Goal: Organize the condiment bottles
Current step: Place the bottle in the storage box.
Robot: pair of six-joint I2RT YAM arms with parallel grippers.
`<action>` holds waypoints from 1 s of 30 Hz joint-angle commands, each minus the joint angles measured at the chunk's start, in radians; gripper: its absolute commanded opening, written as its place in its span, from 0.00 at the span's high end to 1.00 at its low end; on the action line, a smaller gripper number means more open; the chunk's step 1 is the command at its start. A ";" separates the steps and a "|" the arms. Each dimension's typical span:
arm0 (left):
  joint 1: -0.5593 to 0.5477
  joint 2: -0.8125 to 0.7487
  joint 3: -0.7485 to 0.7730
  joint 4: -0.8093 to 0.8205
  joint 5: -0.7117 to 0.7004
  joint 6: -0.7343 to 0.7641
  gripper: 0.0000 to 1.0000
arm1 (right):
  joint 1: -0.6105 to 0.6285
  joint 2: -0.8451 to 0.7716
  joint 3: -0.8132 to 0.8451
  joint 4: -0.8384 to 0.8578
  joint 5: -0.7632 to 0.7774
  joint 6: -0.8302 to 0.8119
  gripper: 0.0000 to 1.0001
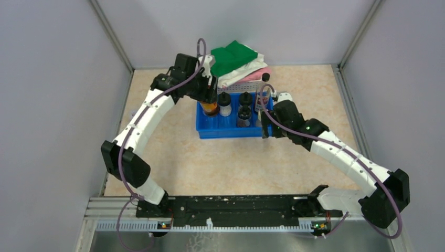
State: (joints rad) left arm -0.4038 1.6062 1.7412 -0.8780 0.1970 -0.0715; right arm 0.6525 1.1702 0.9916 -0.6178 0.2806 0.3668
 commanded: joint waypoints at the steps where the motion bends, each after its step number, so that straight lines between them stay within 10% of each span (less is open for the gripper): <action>1: -0.063 -0.001 -0.073 0.279 -0.022 0.023 0.99 | 0.006 -0.039 0.031 0.003 0.022 -0.010 0.14; 30: -0.222 0.188 -0.313 0.714 -0.320 -0.014 1.00 | 0.006 -0.027 -0.046 0.052 0.026 -0.034 0.14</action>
State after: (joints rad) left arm -0.6052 1.7943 1.3632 -0.2764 -0.0654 -0.0574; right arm 0.6525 1.1584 0.9550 -0.6079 0.2970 0.3408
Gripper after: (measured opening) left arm 0.740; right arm 0.862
